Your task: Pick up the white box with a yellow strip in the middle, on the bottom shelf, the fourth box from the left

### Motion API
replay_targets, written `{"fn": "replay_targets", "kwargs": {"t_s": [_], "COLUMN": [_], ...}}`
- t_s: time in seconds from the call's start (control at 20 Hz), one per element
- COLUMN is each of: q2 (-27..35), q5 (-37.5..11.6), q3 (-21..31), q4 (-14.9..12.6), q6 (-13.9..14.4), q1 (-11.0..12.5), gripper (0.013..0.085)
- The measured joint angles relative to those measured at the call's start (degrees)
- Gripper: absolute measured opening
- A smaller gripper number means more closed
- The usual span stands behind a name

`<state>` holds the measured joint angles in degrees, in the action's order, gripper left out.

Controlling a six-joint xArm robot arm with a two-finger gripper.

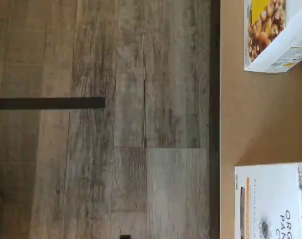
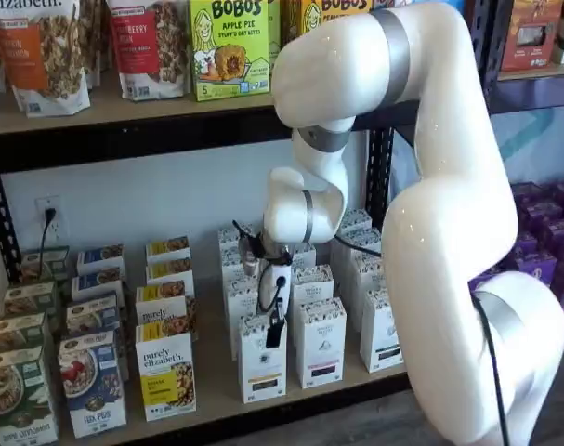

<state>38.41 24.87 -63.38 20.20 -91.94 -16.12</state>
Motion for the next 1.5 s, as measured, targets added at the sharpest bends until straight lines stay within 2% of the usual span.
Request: {"fn": "replay_targets", "kwargs": {"t_s": [0.15, 0.35, 0.6, 0.9, 1.15, 1.35, 1.5], "q2": [1.61, 3.39, 4.77, 6.26, 8.08, 9.63, 10.62], "q5": [0.40, 0.60, -4.52, -8.22, -9.28, -9.54, -9.27], "q3": [-1.89, -3.88, -3.90, -4.66, -6.32, -8.10, -9.44], "q4": [-3.71, -3.94, 0.88, 5.42, 5.54, 7.35, 6.32], "q6": [3.15, 3.26, -0.61, -4.05, -4.42, -6.36, -5.73], "q1": [0.29, 0.39, -0.41, -1.35, -1.12, -0.82, -0.40], "gripper": [0.0850, 0.0850, 0.0850, 0.0850, 0.0850, 0.0850, 0.0850]}}
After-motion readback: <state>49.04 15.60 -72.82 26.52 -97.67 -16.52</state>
